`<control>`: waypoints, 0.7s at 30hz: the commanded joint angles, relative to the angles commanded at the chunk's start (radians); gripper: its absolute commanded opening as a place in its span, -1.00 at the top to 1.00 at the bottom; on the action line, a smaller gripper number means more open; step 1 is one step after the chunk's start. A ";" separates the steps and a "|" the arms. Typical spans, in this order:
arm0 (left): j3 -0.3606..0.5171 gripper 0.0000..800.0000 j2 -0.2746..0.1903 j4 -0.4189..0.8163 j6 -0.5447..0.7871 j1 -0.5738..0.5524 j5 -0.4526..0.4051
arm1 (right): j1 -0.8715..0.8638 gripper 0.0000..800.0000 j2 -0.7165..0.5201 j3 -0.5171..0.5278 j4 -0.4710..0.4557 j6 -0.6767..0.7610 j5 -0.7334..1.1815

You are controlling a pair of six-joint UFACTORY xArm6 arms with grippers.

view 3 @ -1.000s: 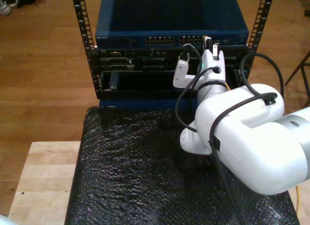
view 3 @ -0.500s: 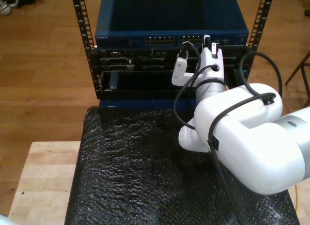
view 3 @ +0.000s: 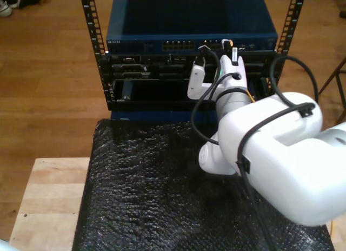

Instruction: Grab the cable and plug it in

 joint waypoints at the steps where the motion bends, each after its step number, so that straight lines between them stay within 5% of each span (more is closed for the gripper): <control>1: 0.000 -1.00 0.000 0.000 0.000 0.000 0.000 | 0.002 -0.03 -0.017 0.021 0.000 0.000 0.011; 11: 0.000 -1.00 0.000 0.000 0.000 0.000 0.002 | 0.003 -0.38 -0.183 0.146 -0.018 -0.002 0.253; 21: 0.000 -1.00 0.000 0.000 0.000 0.000 0.000 | -0.117 -0.63 -0.405 0.245 -0.210 -0.003 0.565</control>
